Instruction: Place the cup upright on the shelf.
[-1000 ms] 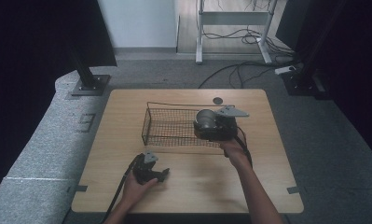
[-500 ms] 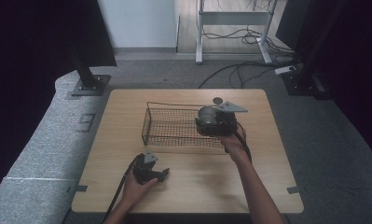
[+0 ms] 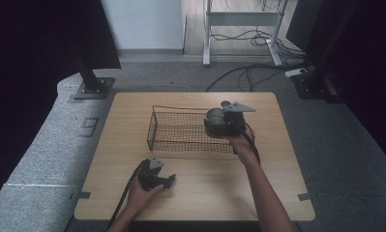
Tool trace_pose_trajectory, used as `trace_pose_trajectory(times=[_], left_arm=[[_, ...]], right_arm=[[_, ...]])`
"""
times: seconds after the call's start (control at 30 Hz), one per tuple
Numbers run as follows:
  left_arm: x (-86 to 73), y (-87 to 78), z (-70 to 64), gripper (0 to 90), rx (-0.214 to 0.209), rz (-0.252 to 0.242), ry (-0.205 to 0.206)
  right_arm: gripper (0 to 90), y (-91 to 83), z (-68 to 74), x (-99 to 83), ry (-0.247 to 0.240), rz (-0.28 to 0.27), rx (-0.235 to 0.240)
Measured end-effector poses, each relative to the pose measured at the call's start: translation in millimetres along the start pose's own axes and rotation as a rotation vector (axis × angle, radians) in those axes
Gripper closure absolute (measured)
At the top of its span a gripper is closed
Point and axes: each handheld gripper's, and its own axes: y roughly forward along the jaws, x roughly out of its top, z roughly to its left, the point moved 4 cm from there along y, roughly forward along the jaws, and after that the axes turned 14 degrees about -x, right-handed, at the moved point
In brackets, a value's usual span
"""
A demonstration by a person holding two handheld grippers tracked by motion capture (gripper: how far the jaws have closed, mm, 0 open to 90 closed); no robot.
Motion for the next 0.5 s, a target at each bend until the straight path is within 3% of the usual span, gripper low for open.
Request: trace_pose_trajectory(times=[0.5], left_arm=[[0.0,0.1,-0.1,14.5,-0.001,-0.001,0.001]], right_arm=[[14.0,26.1,-12.0,-3.8,0.033,0.039,-0.014]])
